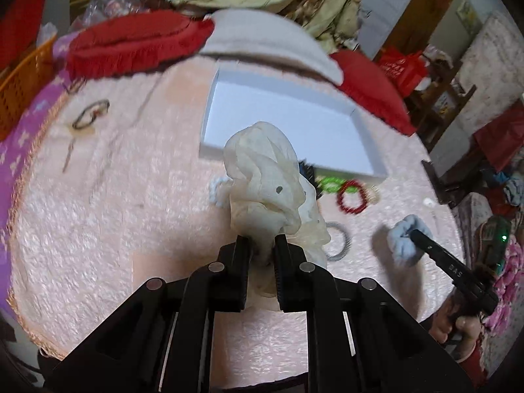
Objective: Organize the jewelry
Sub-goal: 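Grasp the cream scrunchie with the left gripper while the right grasps the blue headband, then place the scrunchie in the white tray with the left gripper while the right places the headband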
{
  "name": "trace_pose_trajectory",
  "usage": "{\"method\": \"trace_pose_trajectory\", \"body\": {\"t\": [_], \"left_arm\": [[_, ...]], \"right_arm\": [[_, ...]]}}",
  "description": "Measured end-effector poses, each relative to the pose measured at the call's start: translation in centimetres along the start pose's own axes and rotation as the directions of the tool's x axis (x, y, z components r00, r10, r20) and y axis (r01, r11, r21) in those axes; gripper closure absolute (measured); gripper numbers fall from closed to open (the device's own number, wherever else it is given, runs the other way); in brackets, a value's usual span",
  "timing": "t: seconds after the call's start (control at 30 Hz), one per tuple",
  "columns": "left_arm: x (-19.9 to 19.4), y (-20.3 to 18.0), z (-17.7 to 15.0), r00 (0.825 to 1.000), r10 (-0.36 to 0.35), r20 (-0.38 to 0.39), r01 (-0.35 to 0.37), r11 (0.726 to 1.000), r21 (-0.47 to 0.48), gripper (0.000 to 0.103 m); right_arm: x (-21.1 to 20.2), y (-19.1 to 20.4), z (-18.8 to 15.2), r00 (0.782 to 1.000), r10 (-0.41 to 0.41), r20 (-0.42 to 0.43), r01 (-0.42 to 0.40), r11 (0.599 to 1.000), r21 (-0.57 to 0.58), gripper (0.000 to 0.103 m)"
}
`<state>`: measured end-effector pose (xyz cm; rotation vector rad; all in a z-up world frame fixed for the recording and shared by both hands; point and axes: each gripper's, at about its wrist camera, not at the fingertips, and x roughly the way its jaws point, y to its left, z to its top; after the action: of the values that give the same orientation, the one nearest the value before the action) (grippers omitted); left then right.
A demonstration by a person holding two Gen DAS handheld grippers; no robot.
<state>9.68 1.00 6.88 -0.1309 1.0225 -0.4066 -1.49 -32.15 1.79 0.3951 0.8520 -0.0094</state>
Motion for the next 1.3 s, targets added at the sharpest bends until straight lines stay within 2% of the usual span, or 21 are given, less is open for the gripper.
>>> {"method": "trace_pose_trajectory", "body": {"t": [0.1, 0.3, 0.47, 0.6, 0.67, 0.9, 0.93, 1.03, 1.07, 1.1, 1.2, 1.3], "left_arm": [[-0.1, -0.5, 1.7, 1.0, -0.015, 0.015, 0.015, 1.0, 0.012, 0.091], [1.4, -1.6, 5.9, 0.999, 0.035, 0.031, -0.036, 0.998, 0.052, 0.091], [4.7, -1.6, 10.7, 0.998, 0.052, 0.018, -0.053, 0.996, 0.065, 0.091], [8.8, -1.2, 14.6, 0.997, 0.074, -0.013, -0.073, 0.996, 0.058, 0.091], [11.3, -1.0, 16.3, 0.994, 0.109, -0.024, -0.108, 0.992, 0.071, 0.091], [18.2, 0.4, 19.1, 0.978, 0.2, -0.065, -0.195, 0.978, 0.078, 0.091], [18.8, 0.7, 19.3, 0.977, 0.205, -0.065, -0.201, 0.977, 0.074, 0.089], [20.0, 1.5, 20.2, 0.978, 0.197, -0.064, -0.193, 0.979, 0.062, 0.074], [20.1, 1.7, 20.3, 0.98, 0.192, -0.06, -0.188, 0.98, 0.059, 0.065], [20.1, 1.8, 20.4, 0.981, 0.184, -0.053, -0.181, 0.982, 0.055, 0.059], [19.8, 2.5, 20.5, 0.99, 0.133, -0.041, -0.132, 0.991, 0.022, 0.053], [19.2, 3.0, 20.3, 0.994, 0.097, -0.047, -0.098, 0.995, -0.017, 0.053]], "right_arm": [[-0.3, 0.2, 1.5, 0.998, 0.055, 0.011, -0.056, 0.998, 0.024, 0.08], [0.8, 0.5, 6.8, 0.985, 0.169, 0.04, -0.171, 0.982, 0.078, 0.08], [2.4, 1.8, 10.8, 0.988, 0.137, 0.068, -0.139, 0.99, 0.024, 0.08], [5.5, 2.6, 13.9, 0.993, 0.101, 0.055, -0.101, 0.995, -0.013, 0.08], [7.5, 2.7, 15.2, 0.996, 0.079, 0.043, -0.078, 0.997, -0.021, 0.08], [15.1, 0.7, 19.0, 0.999, 0.03, -0.042, -0.028, 0.999, 0.042, 0.08], [16.1, 0.5, 19.3, 0.998, 0.023, -0.054, -0.02, 0.999, 0.046, 0.08], [17.6, -0.1, 19.9, 0.998, 0.001, -0.067, 0.003, 0.998, 0.069, 0.08], [18.1, -0.5, 20.1, 0.997, 0.006, -0.072, 0.0, 0.996, 0.086, 0.078], [18.5, -0.7, 20.3, 0.997, 0.011, -0.076, -0.004, 0.995, 0.103, 0.072], [18.7, -1.4, 20.5, 0.998, 0.022, -0.065, -0.013, 0.99, 0.143, 0.06], [18.3, -1.5, 20.6, 0.998, 0.017, -0.053, -0.009, 0.989, 0.145, 0.058]]}}
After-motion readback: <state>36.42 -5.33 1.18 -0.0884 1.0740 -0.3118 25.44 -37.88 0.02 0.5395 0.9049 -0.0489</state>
